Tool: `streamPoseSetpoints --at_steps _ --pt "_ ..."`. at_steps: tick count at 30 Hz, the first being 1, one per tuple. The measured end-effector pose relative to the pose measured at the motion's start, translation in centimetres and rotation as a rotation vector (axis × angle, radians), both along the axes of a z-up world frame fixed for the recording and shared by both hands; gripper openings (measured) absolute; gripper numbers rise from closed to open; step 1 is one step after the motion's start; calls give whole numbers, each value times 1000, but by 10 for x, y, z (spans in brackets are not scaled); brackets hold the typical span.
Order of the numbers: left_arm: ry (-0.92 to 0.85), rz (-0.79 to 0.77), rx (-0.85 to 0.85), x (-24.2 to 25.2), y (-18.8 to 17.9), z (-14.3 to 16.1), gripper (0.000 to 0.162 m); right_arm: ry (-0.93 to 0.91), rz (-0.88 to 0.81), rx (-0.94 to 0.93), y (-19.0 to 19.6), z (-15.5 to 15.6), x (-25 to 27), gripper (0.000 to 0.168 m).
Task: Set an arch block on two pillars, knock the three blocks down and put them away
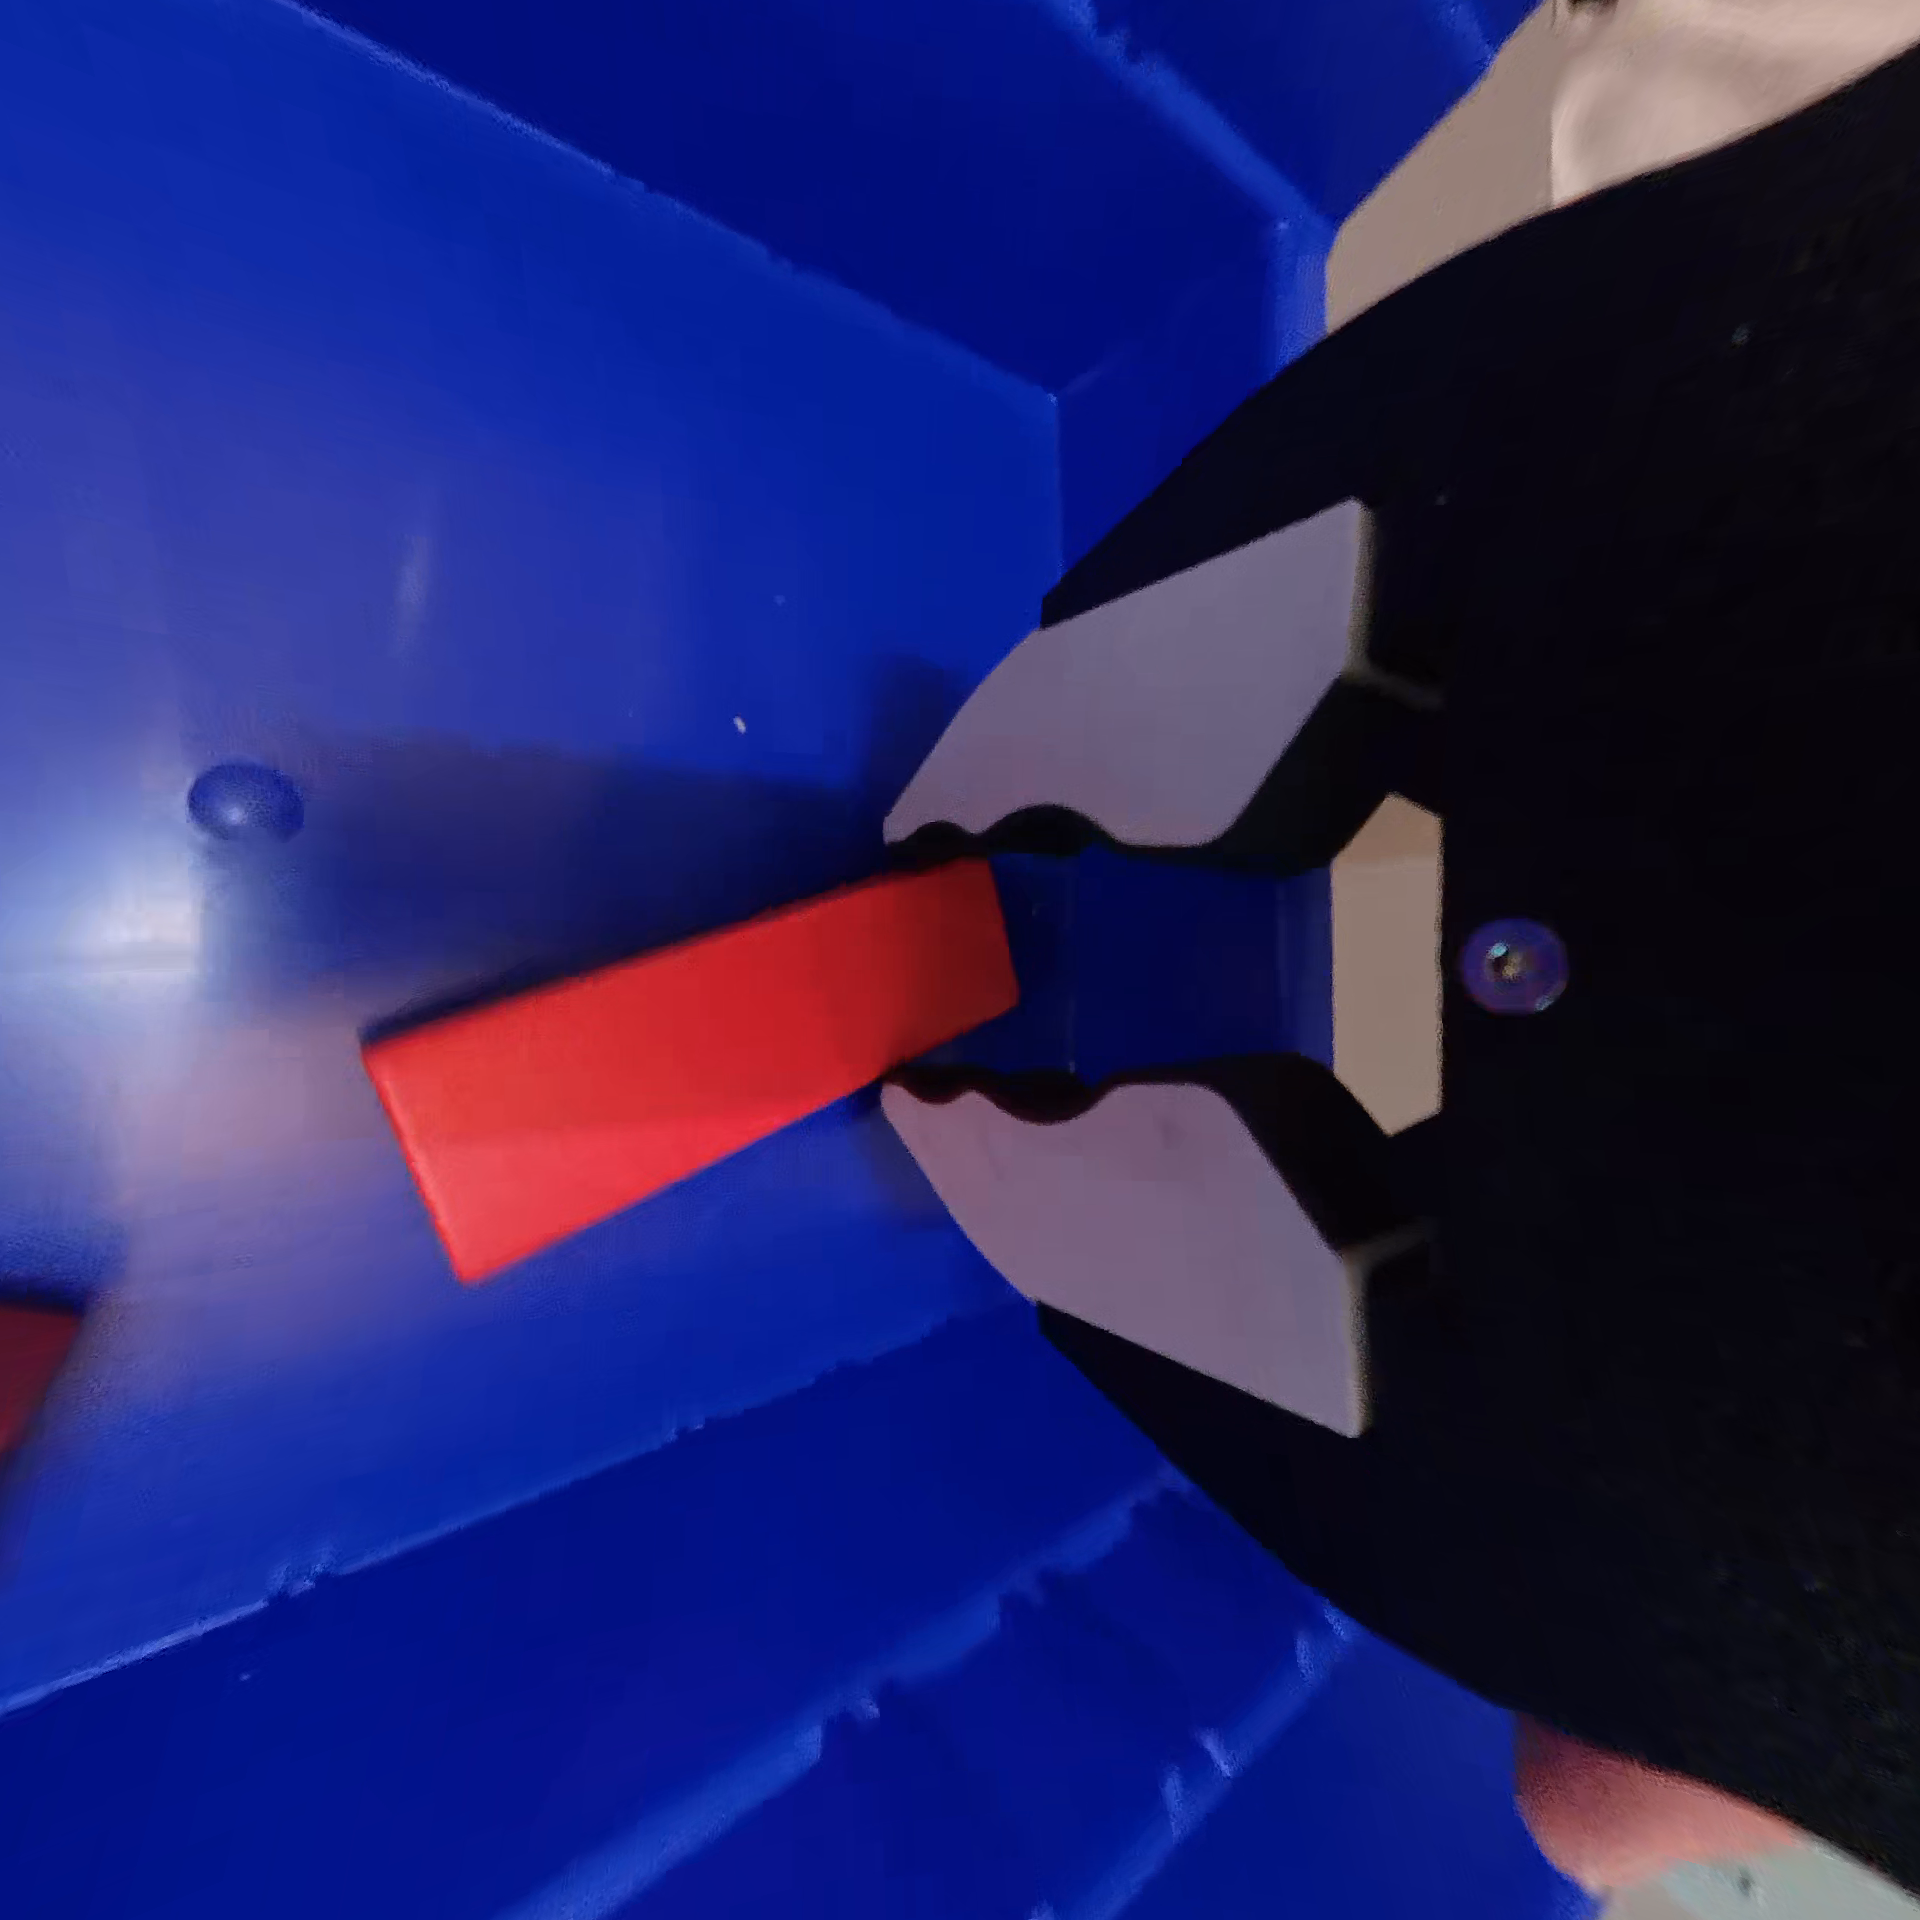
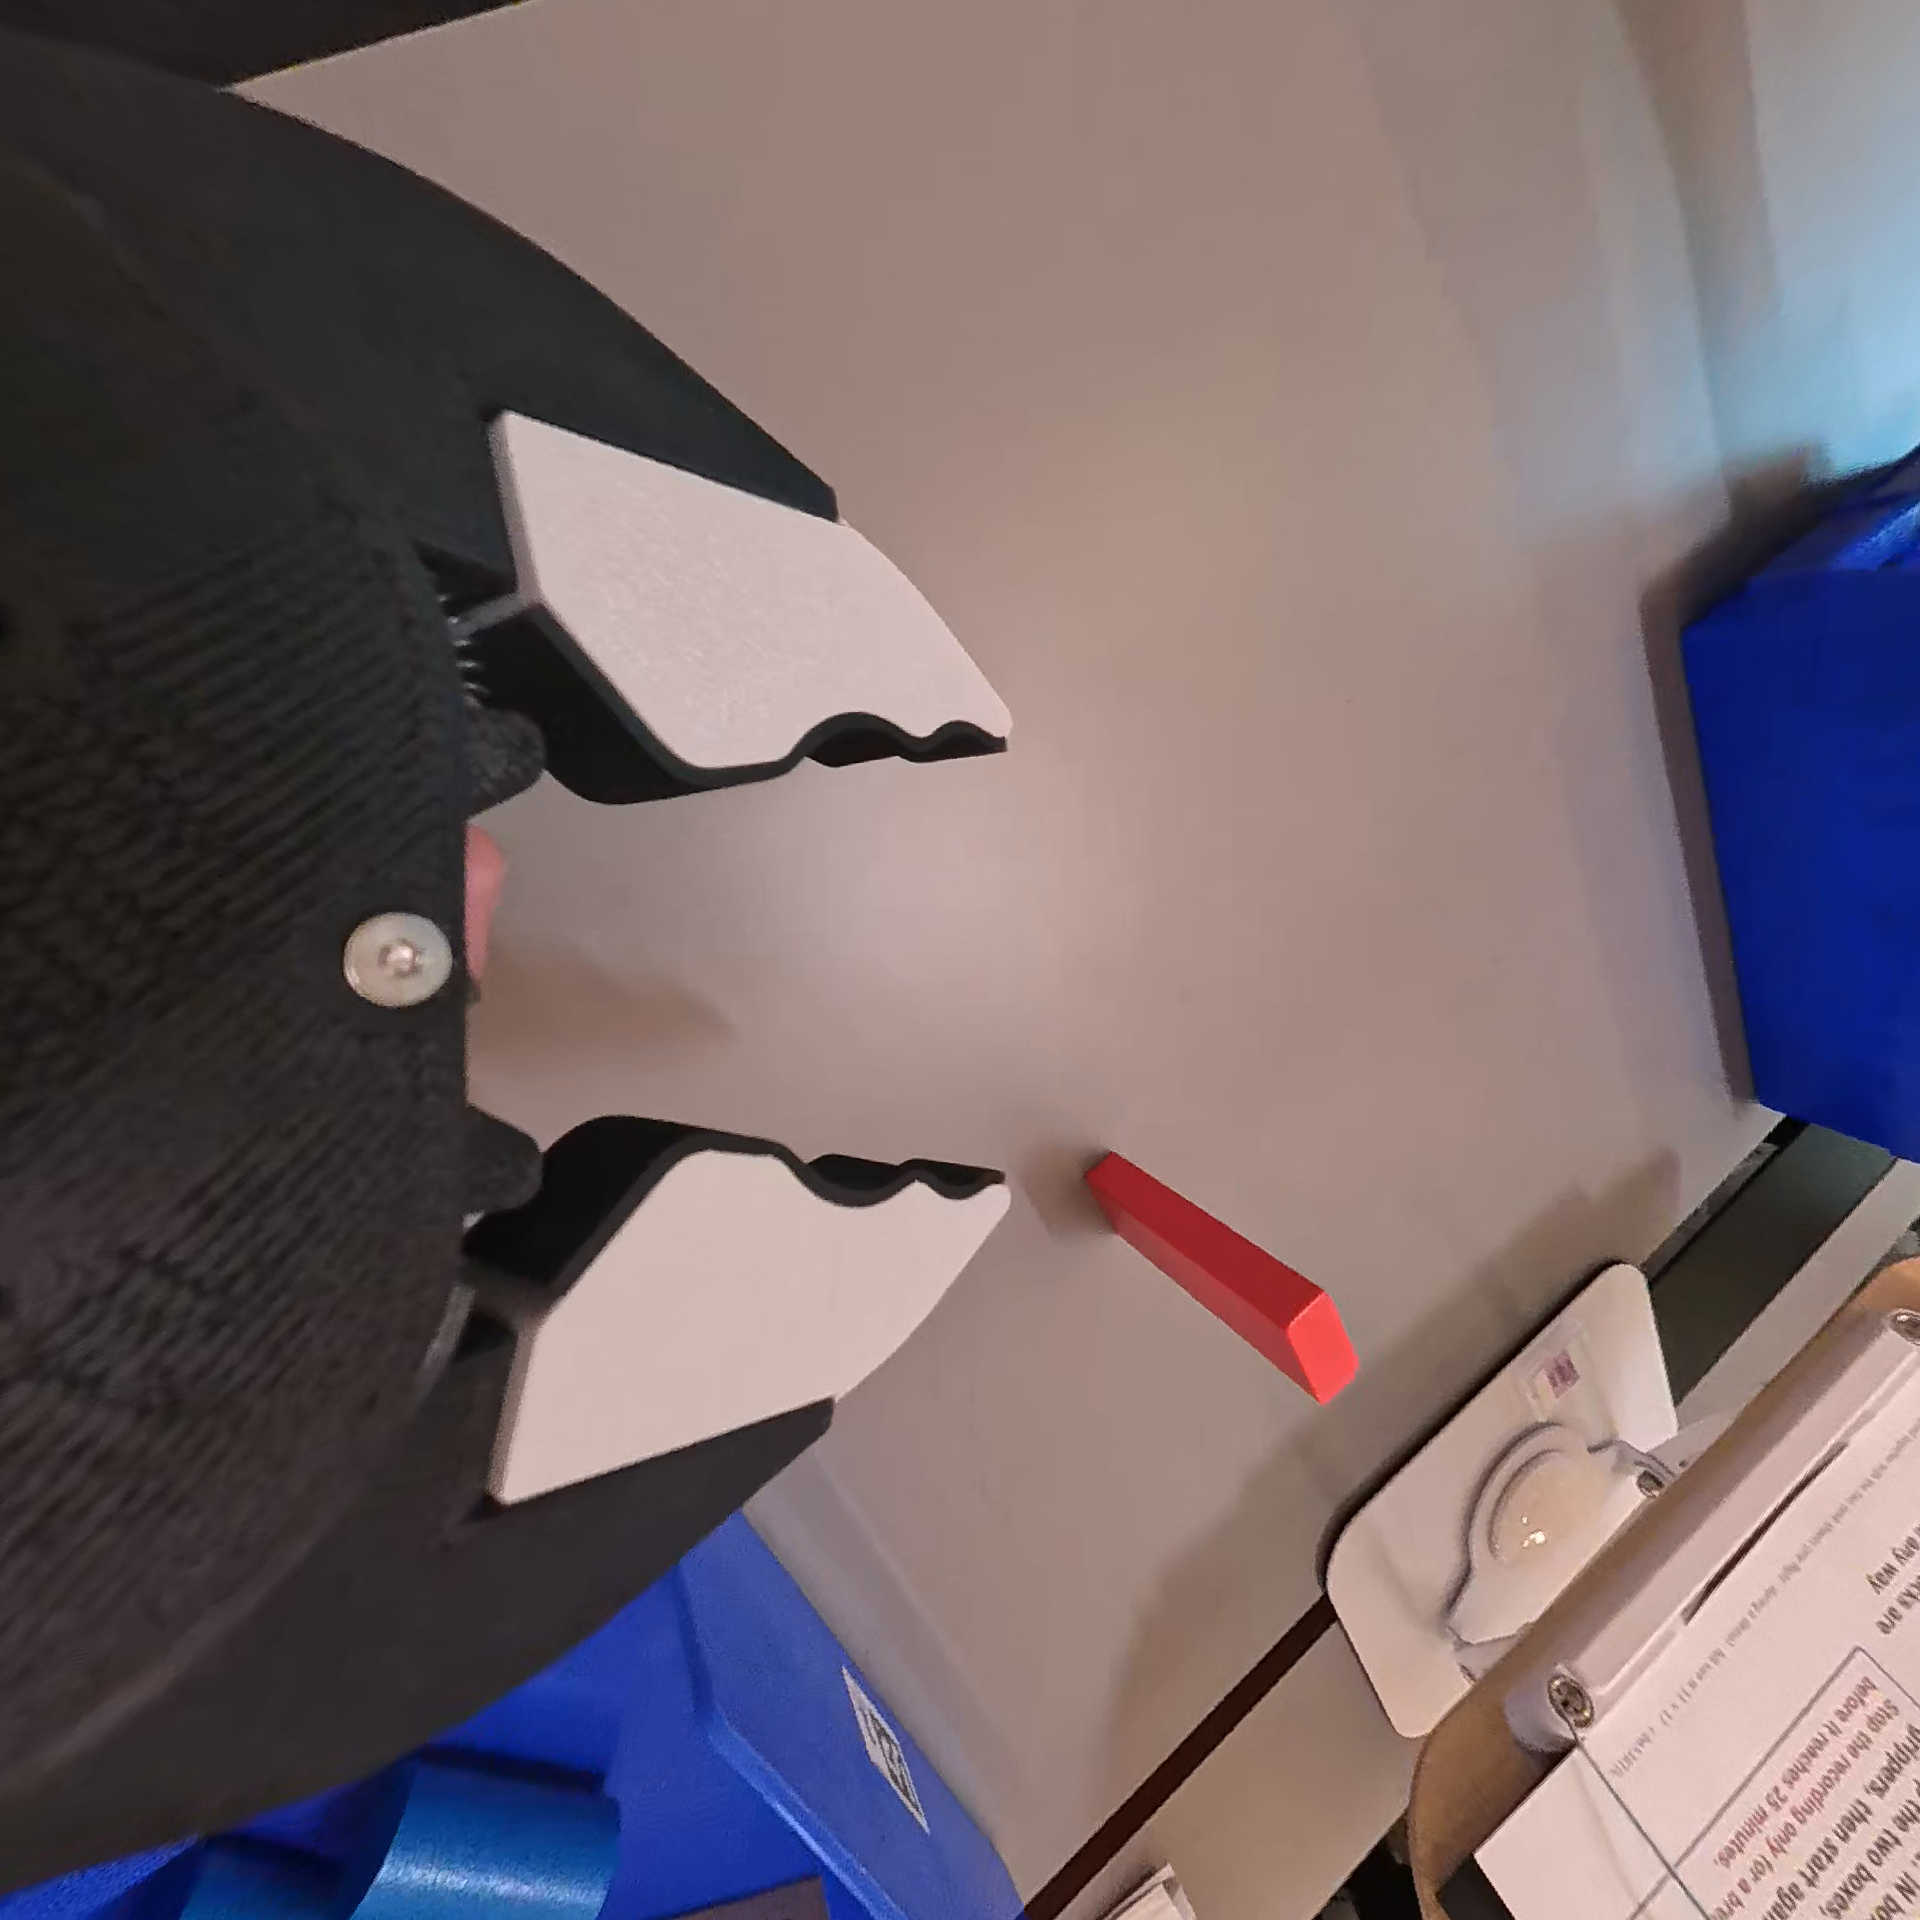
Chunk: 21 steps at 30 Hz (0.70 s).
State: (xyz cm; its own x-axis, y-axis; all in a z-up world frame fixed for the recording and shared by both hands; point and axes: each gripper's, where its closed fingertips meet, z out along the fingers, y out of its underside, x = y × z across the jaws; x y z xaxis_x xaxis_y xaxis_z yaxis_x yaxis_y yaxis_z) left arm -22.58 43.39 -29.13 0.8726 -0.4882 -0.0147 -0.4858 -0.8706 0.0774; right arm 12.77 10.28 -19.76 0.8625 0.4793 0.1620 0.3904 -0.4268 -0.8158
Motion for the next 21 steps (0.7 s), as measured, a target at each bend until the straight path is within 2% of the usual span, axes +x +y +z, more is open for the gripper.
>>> streamPoseSetpoints --at_steps 3,6,9,12,15,19,21 --pt "-10 -114 60 2 2 3 35 2 -10 25 3 3 -3 74" --pt "-88 -183 161 10 6 19 33 4 -5 36 4 6 -11 74" --pt "-233 -217 286 22 6 52 33 13 15 80 8 16 -23 73" --pt "-457 -246 395 41 -6 94 33 44 24 153 18 32 -38 72" --pt "-761 -355 463 73 -38 141 32 124 48 242 31 53 -57 71" --pt "-1272 -588 455 124 -117 204 32 277 146 334 49 85 -90 70" --pt "-1478 -735 463 142 -158 223 32 359 191 407 58 110 -102 70"
